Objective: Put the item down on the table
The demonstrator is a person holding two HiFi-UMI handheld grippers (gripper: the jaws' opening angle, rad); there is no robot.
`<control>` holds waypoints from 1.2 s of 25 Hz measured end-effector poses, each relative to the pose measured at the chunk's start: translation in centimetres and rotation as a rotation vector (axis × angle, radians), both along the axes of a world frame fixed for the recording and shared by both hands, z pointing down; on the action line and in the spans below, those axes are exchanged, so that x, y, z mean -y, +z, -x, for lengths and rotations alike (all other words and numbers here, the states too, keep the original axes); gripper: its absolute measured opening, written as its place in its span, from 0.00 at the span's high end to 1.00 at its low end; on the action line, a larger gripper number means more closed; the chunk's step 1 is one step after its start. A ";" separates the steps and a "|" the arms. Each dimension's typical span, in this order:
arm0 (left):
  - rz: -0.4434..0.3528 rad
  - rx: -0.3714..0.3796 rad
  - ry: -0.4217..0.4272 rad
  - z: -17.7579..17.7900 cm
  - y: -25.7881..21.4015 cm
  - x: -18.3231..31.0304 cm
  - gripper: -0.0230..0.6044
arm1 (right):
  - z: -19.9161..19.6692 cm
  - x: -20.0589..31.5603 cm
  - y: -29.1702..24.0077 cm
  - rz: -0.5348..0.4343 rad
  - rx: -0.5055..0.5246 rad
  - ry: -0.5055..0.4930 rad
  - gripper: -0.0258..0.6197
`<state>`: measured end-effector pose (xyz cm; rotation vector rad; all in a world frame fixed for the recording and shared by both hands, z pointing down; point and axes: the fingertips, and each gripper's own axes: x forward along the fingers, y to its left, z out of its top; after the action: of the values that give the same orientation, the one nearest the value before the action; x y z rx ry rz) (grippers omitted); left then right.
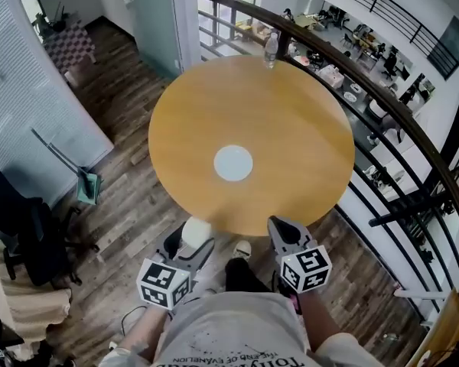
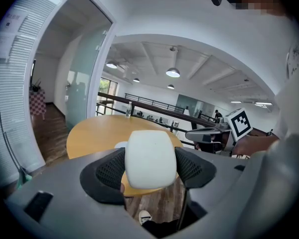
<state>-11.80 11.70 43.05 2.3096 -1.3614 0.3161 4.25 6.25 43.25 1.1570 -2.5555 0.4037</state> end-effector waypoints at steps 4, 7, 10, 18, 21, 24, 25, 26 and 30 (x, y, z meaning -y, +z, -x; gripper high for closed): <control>-0.003 -0.001 -0.022 -1.3 -0.6 4.8 0.44 | -1.4 4.4 -0.5 0.002 0.004 -0.020 0.92; -0.006 0.003 -0.044 -1.8 -0.9 8.1 0.44 | -2.1 7.1 -0.3 0.014 0.006 -0.035 0.92; 0.003 0.010 -0.062 -1.9 -0.8 10.6 0.45 | -2.2 9.3 0.1 0.022 0.018 -0.047 0.92; 0.012 0.009 -0.071 -3.1 -1.1 14.5 0.45 | -3.2 12.8 0.2 0.025 0.033 -0.052 0.92; 0.017 0.007 -0.062 -3.3 -0.9 15.5 0.45 | -3.6 14.0 0.1 0.018 0.026 -0.024 0.92; 0.020 0.032 -0.037 -3.1 -0.7 16.4 0.44 | -3.6 15.1 0.0 0.012 0.021 0.008 0.92; 0.023 0.040 -0.028 -3.0 -0.5 16.8 0.45 | -3.5 15.4 0.0 0.016 0.021 0.018 0.92; 0.029 0.046 -0.019 -2.9 -0.4 17.1 0.45 | -3.5 15.6 0.1 0.021 0.020 0.028 0.92; 0.052 0.069 0.017 -2.3 0.1 18.2 0.45 | -3.1 16.0 0.0 0.036 0.023 0.062 0.92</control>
<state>-9.46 -6.45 43.10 2.2879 -1.3500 0.4351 7.38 -9.73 43.25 1.2283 -2.5262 0.4786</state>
